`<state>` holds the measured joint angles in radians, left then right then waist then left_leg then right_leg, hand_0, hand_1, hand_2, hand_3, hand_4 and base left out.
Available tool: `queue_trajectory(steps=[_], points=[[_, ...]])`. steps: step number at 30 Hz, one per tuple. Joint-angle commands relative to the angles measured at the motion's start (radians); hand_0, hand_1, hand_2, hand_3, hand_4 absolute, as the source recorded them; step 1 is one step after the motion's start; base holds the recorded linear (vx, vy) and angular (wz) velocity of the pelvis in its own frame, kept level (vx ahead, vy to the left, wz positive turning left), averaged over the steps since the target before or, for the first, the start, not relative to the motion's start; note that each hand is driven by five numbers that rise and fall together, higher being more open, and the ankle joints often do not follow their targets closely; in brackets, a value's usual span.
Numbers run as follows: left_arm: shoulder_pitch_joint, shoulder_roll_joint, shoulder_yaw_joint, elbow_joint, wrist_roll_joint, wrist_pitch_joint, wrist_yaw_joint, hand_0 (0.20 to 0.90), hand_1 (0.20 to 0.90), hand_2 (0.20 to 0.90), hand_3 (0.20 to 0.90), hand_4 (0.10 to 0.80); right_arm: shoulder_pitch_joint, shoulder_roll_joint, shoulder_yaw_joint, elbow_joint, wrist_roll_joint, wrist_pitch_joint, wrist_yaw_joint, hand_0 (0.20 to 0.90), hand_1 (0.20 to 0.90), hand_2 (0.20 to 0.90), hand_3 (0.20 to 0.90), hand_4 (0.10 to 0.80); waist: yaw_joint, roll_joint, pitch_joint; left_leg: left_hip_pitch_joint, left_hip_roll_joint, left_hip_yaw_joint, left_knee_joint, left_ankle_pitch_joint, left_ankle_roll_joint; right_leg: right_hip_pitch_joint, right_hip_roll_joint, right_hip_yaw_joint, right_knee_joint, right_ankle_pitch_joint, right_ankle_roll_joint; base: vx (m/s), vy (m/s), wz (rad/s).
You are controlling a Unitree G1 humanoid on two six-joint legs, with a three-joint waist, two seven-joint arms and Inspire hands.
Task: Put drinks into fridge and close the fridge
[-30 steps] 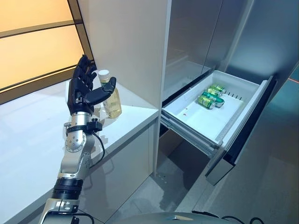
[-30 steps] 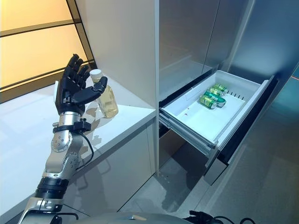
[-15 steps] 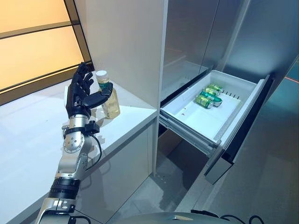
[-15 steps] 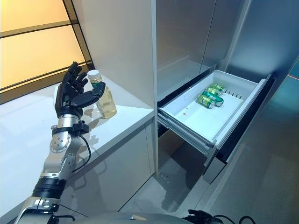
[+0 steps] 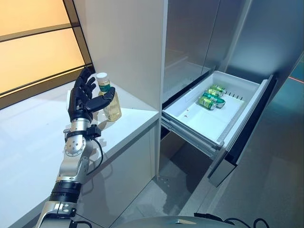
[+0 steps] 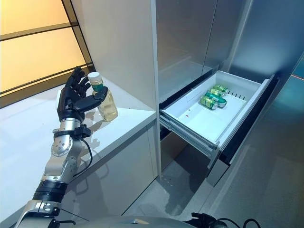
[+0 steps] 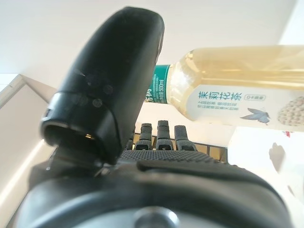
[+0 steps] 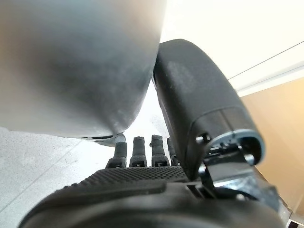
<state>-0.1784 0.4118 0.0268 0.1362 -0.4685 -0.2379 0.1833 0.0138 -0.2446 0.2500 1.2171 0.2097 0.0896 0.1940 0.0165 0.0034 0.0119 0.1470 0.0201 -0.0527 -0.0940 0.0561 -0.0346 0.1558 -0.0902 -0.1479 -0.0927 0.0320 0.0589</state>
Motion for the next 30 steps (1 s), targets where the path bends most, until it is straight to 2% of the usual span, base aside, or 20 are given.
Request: queue_trajectory(steps=[1,13,25,26,28,30], points=[[-0.176,0.082,0.004,0.023,0.017,-0.065,-0.039,0.900,0.900,0.900,0.900,0.800,-0.005,0.033,0.045,0.066,-0.043,-0.006,0.028,0.900,0.900,0.900,0.900,0.800,-0.007,-0.001,-0.016,0.019,-0.036,0.130,0.007,-0.082,0.049,0.000,0.023,0.029,0.005,0.002,-0.002,0.000,0.000,0.00],[-0.225,0.111,-0.005,0.102,-0.021,-0.037,-0.085,0.900,0.900,0.900,0.900,0.800,-0.011,0.028,0.042,0.090,-0.051,-0.018,0.032,0.900,0.900,0.900,0.900,0.800,-0.021,0.011,-0.024,0.020,-0.039,0.140,0.007,-0.083,0.049,-0.004,0.020,0.038,0.005,0.003,0.003,0.000,0.000,0.00],[-0.252,0.128,0.006,0.152,-0.049,-0.051,-0.068,0.900,0.900,0.900,0.900,0.800,-0.010,0.025,0.038,0.111,-0.056,-0.027,0.035,0.900,0.900,0.900,0.900,0.800,-0.032,0.019,-0.028,0.026,-0.043,0.151,0.007,-0.086,0.053,-0.005,0.018,0.048,0.005,0.006,0.006,0.015,0.009,-0.05],[-0.252,0.128,0.007,0.152,-0.049,-0.054,-0.065,0.832,0.832,0.832,0.820,0.720,-0.010,0.024,0.037,0.112,-0.056,-0.027,0.035,0.900,0.900,0.900,0.900,0.800,-0.033,0.019,-0.028,0.026,-0.044,0.151,0.007,-0.087,0.053,-0.005,0.018,0.049,0.005,0.006,0.006,0.000,0.000,0.00],[-0.254,0.125,0.008,0.156,-0.046,-0.058,-0.050,0.324,0.324,0.324,0.227,0.127,-0.009,0.023,0.038,0.113,-0.057,-0.027,0.037,0.900,0.900,0.900,0.900,0.800,-0.035,0.019,-0.029,0.027,-0.045,0.152,0.007,-0.088,0.054,-0.005,0.018,0.052,0.005,0.005,0.005,0.015,0.005,-0.01],[-0.256,0.125,0.009,0.161,-0.047,-0.063,-0.047,0.300,0.300,0.300,0.200,0.100,-0.008,0.022,0.038,0.109,-0.056,-0.025,0.037,0.900,0.900,0.900,0.900,0.800,-0.037,0.018,-0.029,0.027,-0.046,0.152,0.007,-0.088,0.055,-0.005,0.018,0.054,0.005,0.005,0.005,0.000,0.000,0.00]])
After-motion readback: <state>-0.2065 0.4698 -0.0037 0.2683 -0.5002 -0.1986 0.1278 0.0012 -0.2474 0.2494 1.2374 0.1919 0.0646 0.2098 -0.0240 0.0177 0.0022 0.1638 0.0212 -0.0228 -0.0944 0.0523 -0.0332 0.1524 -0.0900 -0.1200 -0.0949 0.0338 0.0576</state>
